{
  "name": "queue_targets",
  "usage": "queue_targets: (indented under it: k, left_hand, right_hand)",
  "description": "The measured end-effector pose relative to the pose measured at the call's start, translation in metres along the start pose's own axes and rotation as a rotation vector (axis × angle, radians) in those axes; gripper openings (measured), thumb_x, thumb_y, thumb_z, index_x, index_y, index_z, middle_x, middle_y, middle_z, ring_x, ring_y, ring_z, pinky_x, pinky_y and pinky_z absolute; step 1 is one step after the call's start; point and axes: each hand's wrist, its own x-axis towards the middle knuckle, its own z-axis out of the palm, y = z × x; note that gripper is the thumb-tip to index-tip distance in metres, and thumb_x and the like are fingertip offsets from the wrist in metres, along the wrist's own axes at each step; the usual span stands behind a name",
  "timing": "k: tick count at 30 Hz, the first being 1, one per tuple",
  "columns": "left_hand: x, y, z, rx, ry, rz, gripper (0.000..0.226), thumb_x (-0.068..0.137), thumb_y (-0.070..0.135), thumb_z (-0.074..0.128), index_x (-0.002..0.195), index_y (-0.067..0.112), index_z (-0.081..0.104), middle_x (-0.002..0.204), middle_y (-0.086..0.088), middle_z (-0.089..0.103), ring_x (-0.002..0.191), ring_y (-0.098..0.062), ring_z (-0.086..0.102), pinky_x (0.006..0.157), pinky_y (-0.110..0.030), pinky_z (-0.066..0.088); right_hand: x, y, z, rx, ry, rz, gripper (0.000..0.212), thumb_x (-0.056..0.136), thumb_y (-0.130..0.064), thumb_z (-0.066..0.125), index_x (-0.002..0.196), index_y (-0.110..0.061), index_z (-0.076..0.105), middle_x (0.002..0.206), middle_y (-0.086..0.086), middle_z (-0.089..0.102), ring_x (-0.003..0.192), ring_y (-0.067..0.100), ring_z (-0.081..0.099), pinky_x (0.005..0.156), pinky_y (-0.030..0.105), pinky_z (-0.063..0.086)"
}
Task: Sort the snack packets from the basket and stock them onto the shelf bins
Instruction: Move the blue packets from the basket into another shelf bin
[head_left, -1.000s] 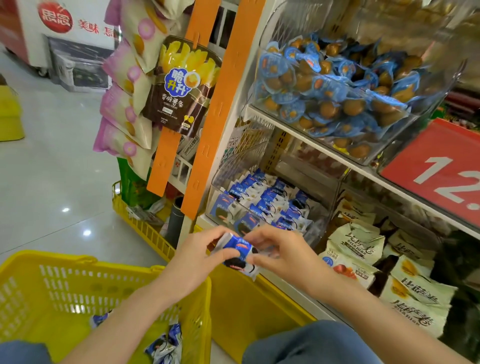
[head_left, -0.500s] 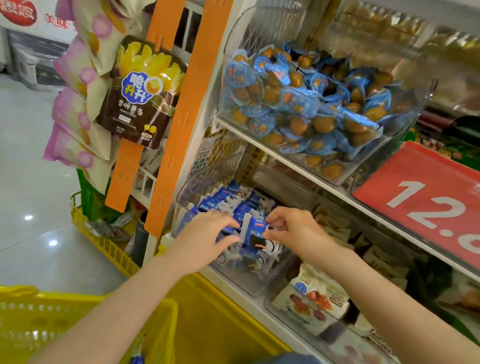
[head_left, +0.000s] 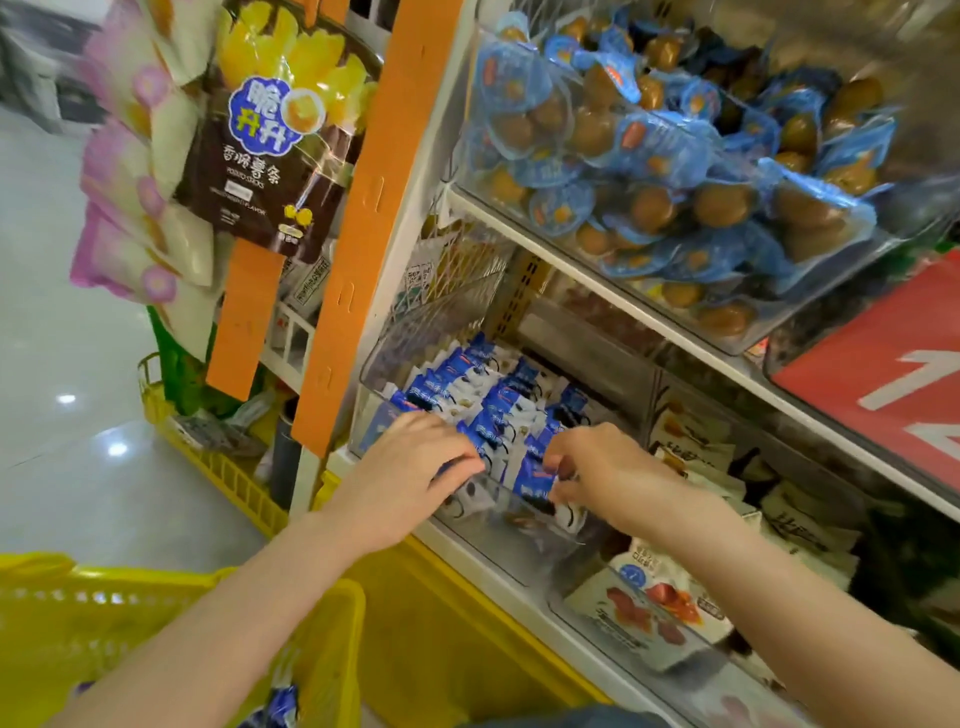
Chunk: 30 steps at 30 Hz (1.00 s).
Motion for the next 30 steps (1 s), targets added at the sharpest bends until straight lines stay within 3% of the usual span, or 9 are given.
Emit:
queue_targets:
  k: [5, 10, 12, 15, 18, 20, 24, 27, 30]
  left_hand:
    - [0.000, -0.001, -0.001, 0.000, -0.001, -0.011, 0.031, 0.094, 0.043, 0.039, 0.102, 0.026, 0.064, 0.100, 0.015, 0.059, 0.101, -0.003, 0.044, 0.098, -0.019, 0.025]
    - [-0.003, -0.002, -0.006, 0.019, 0.009, -0.003, 0.025, 0.095, 0.038, 0.042, 0.105, 0.027, 0.062, 0.102, 0.016, 0.058, 0.097, 0.003, 0.038, 0.100, -0.018, 0.022]
    - [-0.004, -0.001, -0.008, 0.024, -0.012, -0.016, 0.026, 0.096, 0.038, 0.041, 0.109, 0.027, 0.060, 0.105, 0.015, 0.057, 0.102, 0.000, 0.039, 0.102, -0.021, 0.023]
    - [-0.004, 0.003, -0.016, 0.046, -0.058, -0.025, 0.026, 0.097, 0.034, 0.041, 0.114, 0.025, 0.059, 0.112, 0.010, 0.058, 0.110, -0.008, 0.042, 0.101, -0.023, 0.023]
    - [-0.006, 0.009, -0.024, 0.055, -0.083, -0.027, 0.030, 0.098, 0.030, 0.040, 0.124, 0.021, 0.054, 0.122, 0.006, 0.055, 0.116, -0.011, 0.042, 0.103, -0.023, 0.022]
    - [-0.013, 0.014, -0.029, 0.021, -0.079, -0.037, 0.033, 0.099, 0.026, 0.041, 0.130, 0.019, 0.050, 0.130, 0.004, 0.050, 0.123, -0.010, 0.039, 0.106, -0.024, 0.024]
    - [-0.048, 0.015, -0.037, -0.006, 0.038, -0.040, 0.032, 0.098, 0.023, 0.042, 0.129, 0.018, 0.050, 0.126, 0.005, 0.050, 0.119, -0.007, 0.041, 0.099, -0.018, 0.029]
    - [-0.093, -0.003, -0.038, 0.023, 0.098, -0.110, 0.025, 0.096, 0.022, 0.045, 0.119, 0.019, 0.056, 0.111, 0.009, 0.054, 0.103, -0.003, 0.044, 0.086, -0.013, 0.029]
    - [-0.146, -0.042, -0.033, 0.050, 0.093, -0.340, 0.021, 0.095, 0.018, 0.048, 0.112, 0.017, 0.060, 0.107, 0.003, 0.058, 0.099, -0.013, 0.051, 0.086, -0.028, 0.039]
  right_hand:
    - [0.007, -0.006, 0.014, 0.161, -0.141, -0.075, 0.022, 0.091, -0.016, 0.057, 0.112, -0.018, 0.064, 0.111, 0.001, 0.064, 0.097, 0.013, 0.060, 0.084, 0.024, 0.049]
    - [0.005, -0.007, 0.018, 0.055, -0.223, -0.113, 0.027, 0.101, -0.017, 0.034, 0.115, -0.018, 0.057, 0.109, -0.001, 0.057, 0.092, 0.013, 0.050, 0.075, 0.024, 0.038]
    - [-0.003, -0.006, 0.020, 0.022, -0.192, -0.137, 0.022, 0.100, -0.013, 0.033, 0.102, -0.013, 0.055, 0.096, 0.002, 0.058, 0.091, 0.023, 0.053, 0.073, 0.033, 0.040]
    - [-0.024, -0.010, 0.027, 0.086, -0.109, -0.135, 0.026, 0.102, -0.026, 0.032, 0.109, -0.012, 0.052, 0.105, 0.009, 0.060, 0.097, 0.028, 0.057, 0.084, 0.041, 0.045]
    - [-0.047, -0.016, 0.042, 0.102, 0.051, -0.151, 0.037, 0.099, -0.039, 0.033, 0.130, -0.020, 0.040, 0.125, 0.001, 0.054, 0.110, 0.018, 0.055, 0.093, 0.034, 0.045]
    - [-0.060, -0.025, 0.054, 0.073, 0.225, -0.211, 0.044, 0.098, -0.037, 0.037, 0.139, -0.021, 0.032, 0.137, -0.004, 0.042, 0.125, 0.011, 0.042, 0.104, 0.024, 0.032]
    - [-0.071, -0.059, 0.085, 0.125, 0.477, -0.402, 0.032, 0.091, -0.024, 0.058, 0.121, -0.013, 0.055, 0.119, 0.003, 0.057, 0.110, 0.017, 0.056, 0.096, 0.028, 0.043]
    - [-0.063, -0.093, 0.123, 0.206, 0.408, -0.483, 0.028, 0.093, -0.029, 0.053, 0.118, -0.017, 0.054, 0.112, -0.002, 0.055, 0.104, 0.014, 0.054, 0.089, 0.025, 0.044]
    - [-0.041, -0.129, 0.170, 0.253, 0.258, -0.519, 0.030, 0.097, -0.033, 0.041, 0.125, -0.023, 0.045, 0.118, -0.007, 0.046, 0.110, 0.010, 0.044, 0.092, 0.023, 0.037]
